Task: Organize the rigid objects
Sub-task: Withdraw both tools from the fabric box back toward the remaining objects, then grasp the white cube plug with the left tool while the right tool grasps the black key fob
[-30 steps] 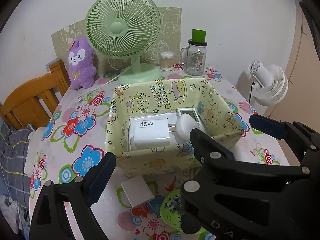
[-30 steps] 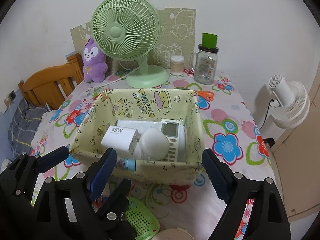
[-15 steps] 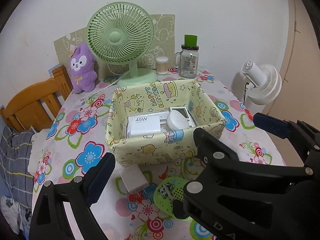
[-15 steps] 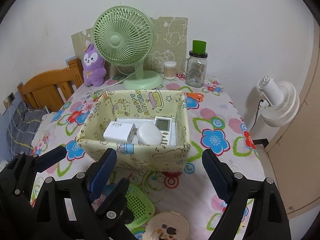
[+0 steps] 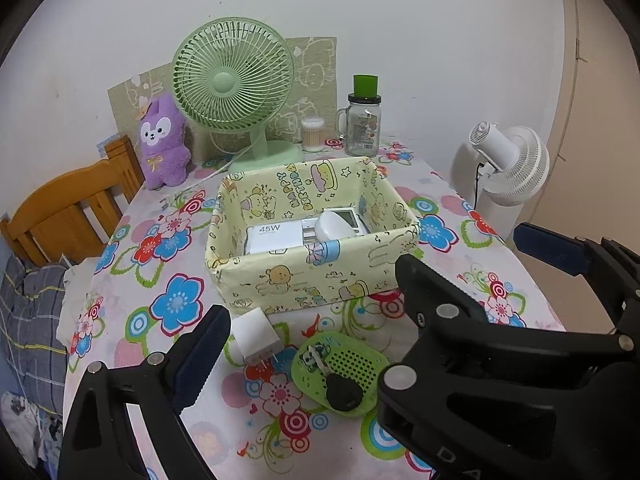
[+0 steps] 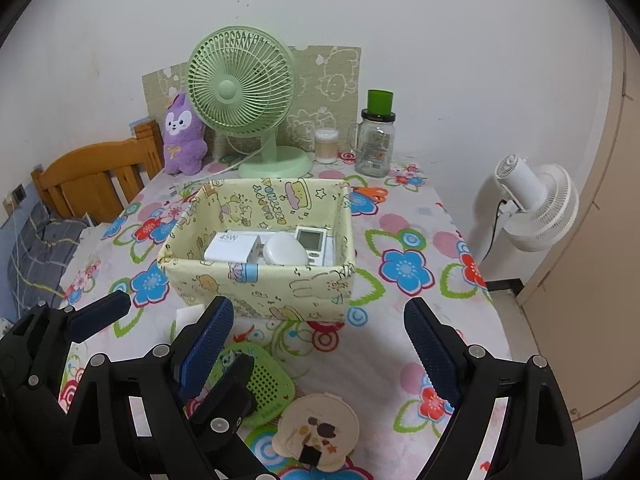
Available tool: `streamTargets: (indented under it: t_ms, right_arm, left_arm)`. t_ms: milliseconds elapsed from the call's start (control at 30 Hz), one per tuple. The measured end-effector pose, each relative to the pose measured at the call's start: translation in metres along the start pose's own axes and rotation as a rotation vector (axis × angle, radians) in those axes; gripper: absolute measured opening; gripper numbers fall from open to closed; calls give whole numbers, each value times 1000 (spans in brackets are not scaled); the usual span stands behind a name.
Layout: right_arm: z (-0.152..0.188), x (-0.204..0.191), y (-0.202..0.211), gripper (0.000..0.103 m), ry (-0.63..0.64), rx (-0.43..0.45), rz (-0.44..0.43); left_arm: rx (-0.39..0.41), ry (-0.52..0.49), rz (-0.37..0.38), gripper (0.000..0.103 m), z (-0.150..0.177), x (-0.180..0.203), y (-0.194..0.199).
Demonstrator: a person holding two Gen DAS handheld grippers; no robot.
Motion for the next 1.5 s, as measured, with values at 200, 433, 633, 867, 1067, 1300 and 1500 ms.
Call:
streamTargets:
  t_ms: [200, 433, 633, 867, 1067, 1300, 1500]
  right_arm:
    - [7, 2, 10, 89, -1, 3, 8]
    - [18, 1, 17, 89, 0, -8, 16]
    - [30, 3, 17, 89, 0, -23, 25]
    - [46, 5, 7, 89, -19, -47, 15]
    - [60, 0, -1, 89, -7, -67, -4]
    - [75, -6, -16, 89, 0, -92, -17]
    - [83, -8, -31, 89, 2, -117, -16]
  left_arm:
    - [4, -5, 0, 96, 6, 3, 8]
    - [2, -14, 3, 96, 17, 6, 13]
    - [4, -26, 11, 96, 28, 8, 11]
    - [-18, -9, 4, 96, 42, 1, 1]
    - [-41, 6, -34, 96, 58, -11, -9]
    - [-86, 21, -40, 96, 75, -20, -24]
    - [-117, 46, -55, 96, 85, -29, -37]
Point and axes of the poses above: each gripper's, at about its wrist camera, not at the fingertips, and y roughly against the way its jaws point, x to its right, z to its underside, the point moved 6 cm from there along -y, roughly the way its jaws point, and after that the axes turned 7 degrees about x, right-handed, at the moved point
